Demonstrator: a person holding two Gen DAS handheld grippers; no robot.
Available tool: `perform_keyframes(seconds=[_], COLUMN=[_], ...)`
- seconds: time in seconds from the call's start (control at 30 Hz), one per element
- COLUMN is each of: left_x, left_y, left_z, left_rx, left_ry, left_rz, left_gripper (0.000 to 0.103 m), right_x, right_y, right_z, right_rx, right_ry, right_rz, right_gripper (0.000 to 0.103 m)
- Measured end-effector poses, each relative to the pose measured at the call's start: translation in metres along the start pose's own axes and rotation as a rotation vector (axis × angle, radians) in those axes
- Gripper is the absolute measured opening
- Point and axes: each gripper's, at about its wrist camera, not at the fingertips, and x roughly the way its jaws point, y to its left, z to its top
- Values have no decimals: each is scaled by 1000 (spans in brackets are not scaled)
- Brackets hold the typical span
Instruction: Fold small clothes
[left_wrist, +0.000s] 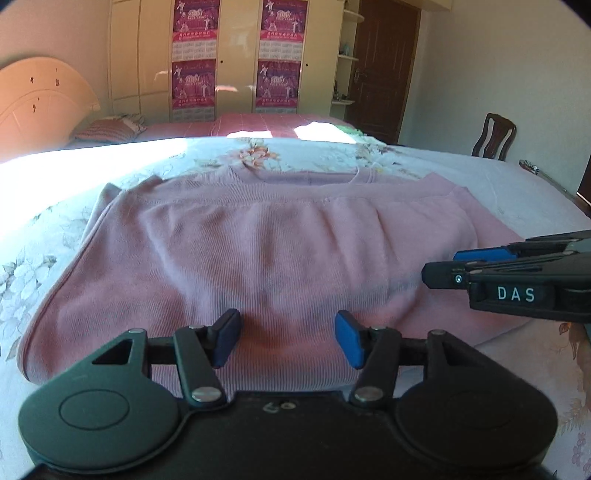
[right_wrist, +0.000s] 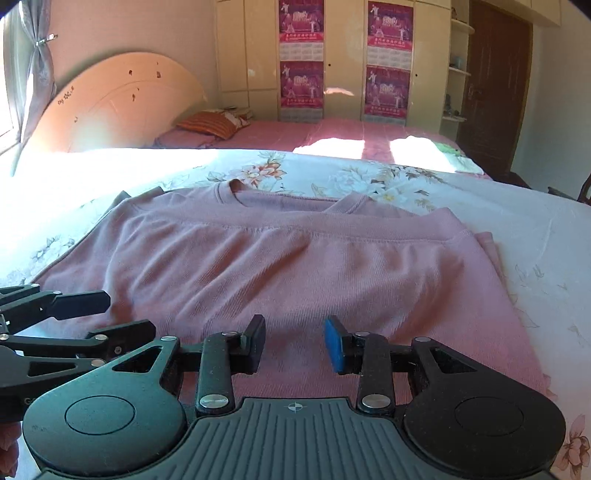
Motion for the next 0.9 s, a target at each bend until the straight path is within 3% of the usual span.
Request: perform_keyframes(seconds=[0.1, 0.23, 0.33, 0.43, 0.53, 0.63, 0.77, 0.9], left_x=[1, -10, -17, -10, -14, -21, -20, -20], left_y=[1, 8, 19, 33, 34, 39, 55, 55], left_z=[-7, -6, -7, -12, -14, -14, -20, -18], left_rx=[22, -13, -18, -49, -26, -51, -99, -82], left_ry=[-5, -4, -38, 11, 5, -7, 21, 37], left_rz=[2, -4, 45, 68, 69, 85, 89, 84], left_gripper=[56, 56, 57, 57, 57, 58, 59, 59], right_x=[17, 9, -1, 6, 3, -6, -2, -11], right_y=[7, 2, 1, -5, -7, -13, -34, -43], right_z=[-14, -15, -15, -21, -24, -20, -28, -33], right_rx=[-27, 0, 10, 18, 9, 27, 67, 110], right_ry=[88, 71, 24, 75, 70, 24, 71, 81], right_rz=[-29, -15, -33, -71, -63, -122, -216, -212], right_gripper=[35, 35, 36, 36, 35, 36, 36, 36])
